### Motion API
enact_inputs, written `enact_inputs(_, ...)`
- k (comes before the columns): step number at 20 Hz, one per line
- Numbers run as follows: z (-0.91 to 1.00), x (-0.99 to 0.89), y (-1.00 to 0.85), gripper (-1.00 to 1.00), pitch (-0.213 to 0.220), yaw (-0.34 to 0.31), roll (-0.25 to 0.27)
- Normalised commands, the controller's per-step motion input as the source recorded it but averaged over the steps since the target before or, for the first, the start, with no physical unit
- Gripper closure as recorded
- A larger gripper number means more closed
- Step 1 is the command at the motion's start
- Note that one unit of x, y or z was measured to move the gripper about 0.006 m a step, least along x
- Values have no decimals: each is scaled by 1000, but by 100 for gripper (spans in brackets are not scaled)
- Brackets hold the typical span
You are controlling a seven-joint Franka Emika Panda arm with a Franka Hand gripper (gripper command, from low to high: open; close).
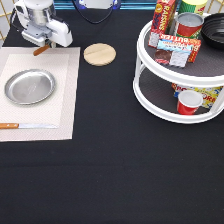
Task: Arrange plate and fork
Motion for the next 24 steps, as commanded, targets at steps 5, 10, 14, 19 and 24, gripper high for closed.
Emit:
enact_inputs(5, 33, 181, -16, 100, -130, -283, 0)
enact_inputs(10, 30, 150, 0, 100, -122, -292, 0)
enact_inputs(14, 0, 76, 0, 100, -111, -313, 0)
enact_inputs(19, 0, 3, -37, 100, -71, -308, 20)
enact_inputs(24, -141, 74, -194, 100, -47, -239, 32)
